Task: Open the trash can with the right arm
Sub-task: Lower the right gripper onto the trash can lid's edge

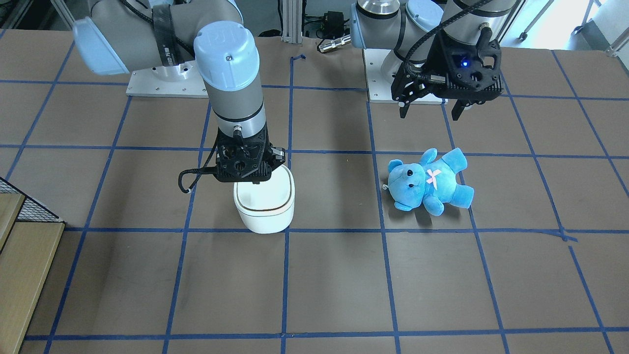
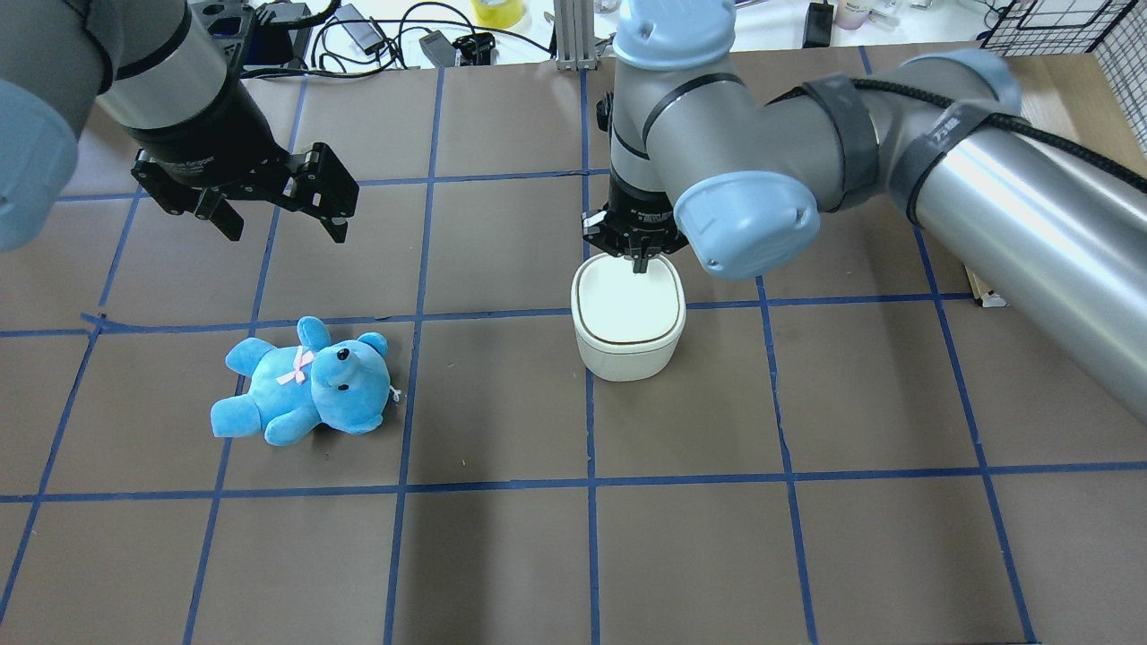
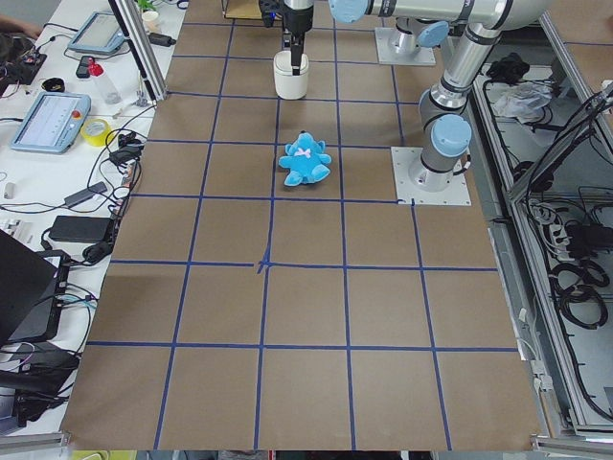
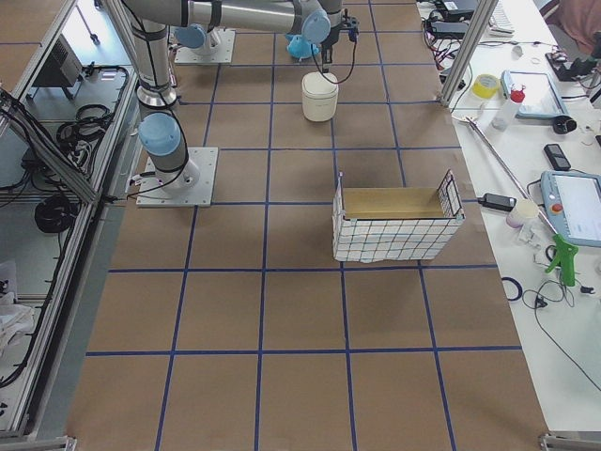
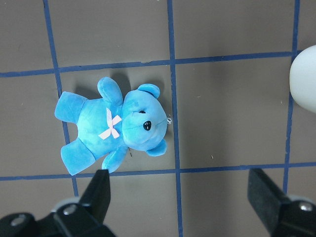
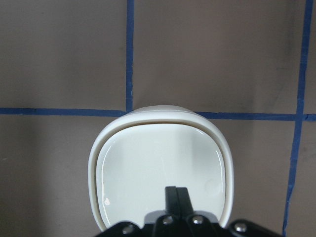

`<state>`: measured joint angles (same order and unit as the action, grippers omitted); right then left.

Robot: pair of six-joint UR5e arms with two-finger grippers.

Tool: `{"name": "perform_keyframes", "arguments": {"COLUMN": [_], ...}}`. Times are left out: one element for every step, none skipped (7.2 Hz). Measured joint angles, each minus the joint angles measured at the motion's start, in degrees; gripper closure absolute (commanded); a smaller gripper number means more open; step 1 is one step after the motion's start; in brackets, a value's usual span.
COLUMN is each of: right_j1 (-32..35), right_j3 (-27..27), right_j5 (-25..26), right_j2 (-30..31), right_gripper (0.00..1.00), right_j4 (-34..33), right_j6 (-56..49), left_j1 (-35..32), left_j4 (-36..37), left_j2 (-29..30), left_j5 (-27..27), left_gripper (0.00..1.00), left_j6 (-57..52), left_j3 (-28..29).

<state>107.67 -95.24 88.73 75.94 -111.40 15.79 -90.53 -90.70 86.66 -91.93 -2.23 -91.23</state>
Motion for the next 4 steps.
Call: {"name": "perform_keyframes", "arguments": {"right_j1": [0.1, 0.1, 0.2, 0.2], "right_j3": [-1.5, -2.1, -2.4, -2.6], "right_j5": [0.1, 0.2, 0.1, 0.3], "right_j2": [-0.6, -1.2, -1.6, -1.8], "right_gripper": [1.0, 1.0, 1.0, 1.0], "right_j4": [-1.7, -2.3, -2.4, -2.5], "right_j6": [0.1, 0.1, 0.2, 0.2], "left_j1": [0.0, 0.0, 0.0, 0.0], "left_j4": [0.0, 0.0, 0.0, 0.0], "left_j2": [0.0, 0.0, 0.0, 0.0], "left_j5": [0.0, 0.0, 0.0, 0.0], "left_gripper": [0.0, 0.0, 0.0, 0.0], "left_j6": [0.0, 0.0, 0.0, 0.0], "left_j3": [0.0, 0.0, 0.0, 0.0]}}
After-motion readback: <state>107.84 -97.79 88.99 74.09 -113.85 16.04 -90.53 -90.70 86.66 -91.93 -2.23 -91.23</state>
